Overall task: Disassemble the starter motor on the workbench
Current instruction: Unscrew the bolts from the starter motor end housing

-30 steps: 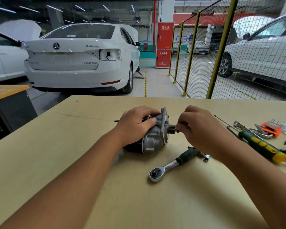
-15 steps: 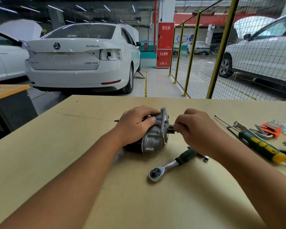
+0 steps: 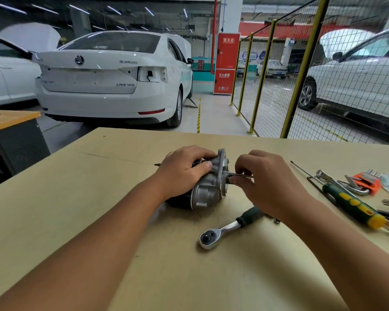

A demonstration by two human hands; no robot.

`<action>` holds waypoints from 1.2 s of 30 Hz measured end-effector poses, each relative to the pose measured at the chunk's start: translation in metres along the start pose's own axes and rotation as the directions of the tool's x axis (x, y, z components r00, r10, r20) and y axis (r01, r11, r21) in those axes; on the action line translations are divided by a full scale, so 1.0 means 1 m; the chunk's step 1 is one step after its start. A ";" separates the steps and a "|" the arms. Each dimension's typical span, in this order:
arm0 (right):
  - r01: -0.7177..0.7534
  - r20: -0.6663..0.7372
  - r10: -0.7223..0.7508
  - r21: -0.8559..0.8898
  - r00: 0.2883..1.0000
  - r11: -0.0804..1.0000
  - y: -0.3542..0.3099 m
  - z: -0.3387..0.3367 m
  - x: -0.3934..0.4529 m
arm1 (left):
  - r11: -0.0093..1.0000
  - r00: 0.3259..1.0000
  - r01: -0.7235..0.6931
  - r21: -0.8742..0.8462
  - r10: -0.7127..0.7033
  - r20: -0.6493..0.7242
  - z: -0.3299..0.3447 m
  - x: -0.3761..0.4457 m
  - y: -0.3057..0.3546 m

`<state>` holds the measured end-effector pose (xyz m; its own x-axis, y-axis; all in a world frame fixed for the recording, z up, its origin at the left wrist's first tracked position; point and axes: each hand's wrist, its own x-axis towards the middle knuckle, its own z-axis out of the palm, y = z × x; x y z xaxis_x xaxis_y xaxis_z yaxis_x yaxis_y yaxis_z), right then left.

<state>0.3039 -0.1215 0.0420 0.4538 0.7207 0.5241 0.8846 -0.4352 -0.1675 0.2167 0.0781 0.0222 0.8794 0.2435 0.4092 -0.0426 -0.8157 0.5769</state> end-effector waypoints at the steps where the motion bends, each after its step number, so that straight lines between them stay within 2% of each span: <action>1: 0.004 -0.008 -0.003 0.031 1.000 1.000 0.001 0.001 0.000 | 1.000 1.000 -0.002 0.003 0.002 -0.005 0.000 0.000 0.000; 6: 0.001 0.045 -0.003 0.041 0.999 0.999 0.007 0.001 0.002 | 1.000 1.000 -0.003 0.000 0.003 -0.023 0.000 0.000 -0.001; 10: -0.022 0.003 0.023 -0.161 1.000 0.987 0.008 0.004 0.000 | 1.000 1.000 -0.020 0.002 0.020 -0.010 0.000 0.000 -0.003; 13: -0.035 -0.024 0.031 -0.209 0.999 0.977 0.006 0.002 0.000 | 1.000 1.000 -0.020 -0.004 0.020 -0.010 0.001 0.000 -0.004; 19: -0.037 0.112 0.049 -0.114 0.993 0.993 0.005 -0.002 -0.001 | 1.000 1.000 -0.010 -0.002 0.009 -0.024 0.002 0.000 -0.003; 25: -0.011 0.099 0.015 -0.038 0.995 0.999 0.009 -0.006 0.002 | 1.000 1.000 -0.012 0.012 0.012 -0.018 0.001 -0.001 -0.001; 29: -0.006 0.032 0.016 -0.316 0.999 0.949 0.004 -0.002 0.000 | 1.000 1.000 -0.012 0.013 0.012 -0.013 0.000 -0.002 0.001; 31: -0.017 -0.023 0.009 -0.378 1.000 0.926 0.001 -0.002 -0.001 | 1.000 1.000 -0.012 0.015 0.013 -0.010 0.000 -0.002 0.001; 36: -0.002 0.018 0.007 -0.250 1.000 0.968 0.003 -0.001 0.000 | 0.999 1.000 -0.022 0.028 0.022 0.001 -0.001 -0.002 0.001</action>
<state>0.3065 -0.1234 0.0424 0.4618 0.7270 0.5082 0.8286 -0.5579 0.0452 0.2144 0.0770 0.0224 0.8787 0.2252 0.4209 -0.0486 -0.8350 0.5481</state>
